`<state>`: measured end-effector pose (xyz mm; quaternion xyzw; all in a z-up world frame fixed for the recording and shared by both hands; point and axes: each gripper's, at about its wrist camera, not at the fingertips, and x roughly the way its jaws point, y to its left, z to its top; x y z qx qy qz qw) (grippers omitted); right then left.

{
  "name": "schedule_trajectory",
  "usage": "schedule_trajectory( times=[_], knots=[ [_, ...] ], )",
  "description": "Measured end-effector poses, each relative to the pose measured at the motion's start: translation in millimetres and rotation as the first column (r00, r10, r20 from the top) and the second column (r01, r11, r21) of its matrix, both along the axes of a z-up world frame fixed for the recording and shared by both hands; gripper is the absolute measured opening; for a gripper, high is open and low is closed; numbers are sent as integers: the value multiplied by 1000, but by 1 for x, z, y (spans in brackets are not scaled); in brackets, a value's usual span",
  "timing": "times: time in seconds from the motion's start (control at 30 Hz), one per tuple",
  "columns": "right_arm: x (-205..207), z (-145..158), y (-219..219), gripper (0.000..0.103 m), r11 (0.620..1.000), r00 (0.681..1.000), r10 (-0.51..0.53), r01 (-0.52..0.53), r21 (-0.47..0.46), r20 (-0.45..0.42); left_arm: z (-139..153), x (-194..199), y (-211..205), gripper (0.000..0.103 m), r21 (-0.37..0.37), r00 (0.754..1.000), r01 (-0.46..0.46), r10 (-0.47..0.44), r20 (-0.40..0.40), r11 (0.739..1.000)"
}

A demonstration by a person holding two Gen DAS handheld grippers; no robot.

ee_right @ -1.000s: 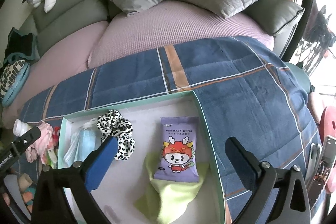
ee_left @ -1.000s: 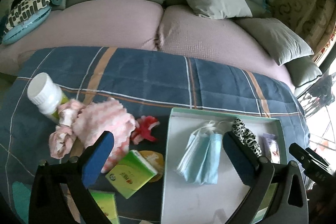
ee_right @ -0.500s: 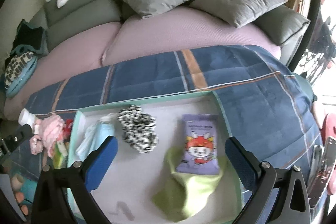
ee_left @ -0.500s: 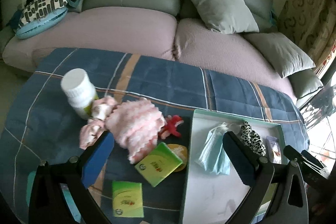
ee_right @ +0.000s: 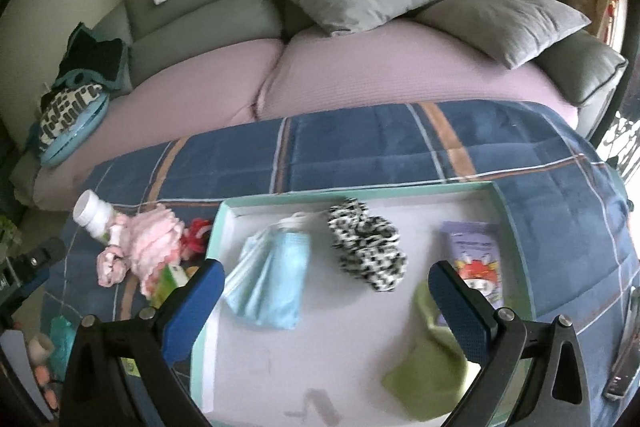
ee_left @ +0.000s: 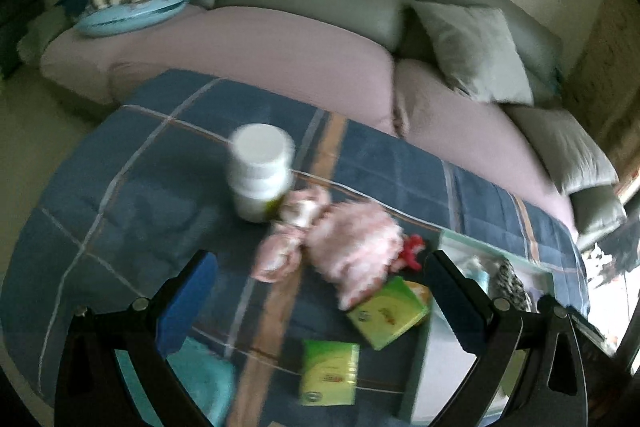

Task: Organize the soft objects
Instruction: 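Withdraw both tools from the tray back toward the pile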

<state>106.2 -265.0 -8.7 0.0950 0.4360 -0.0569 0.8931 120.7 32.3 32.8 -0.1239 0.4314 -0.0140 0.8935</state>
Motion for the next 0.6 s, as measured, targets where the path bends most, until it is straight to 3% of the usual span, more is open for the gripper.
schedule_trajectory(
  times=[0.33,0.6],
  knots=[
    [7,-5,50,103,993,993,117,-117,27,-16,2,-11,69,103,47,985,-174,174,12,984],
    [18,-22,107,103,968,966,252,-252,8,-57,-4,-10,79,103,-13,985,-172,172,-3,985]
  ],
)
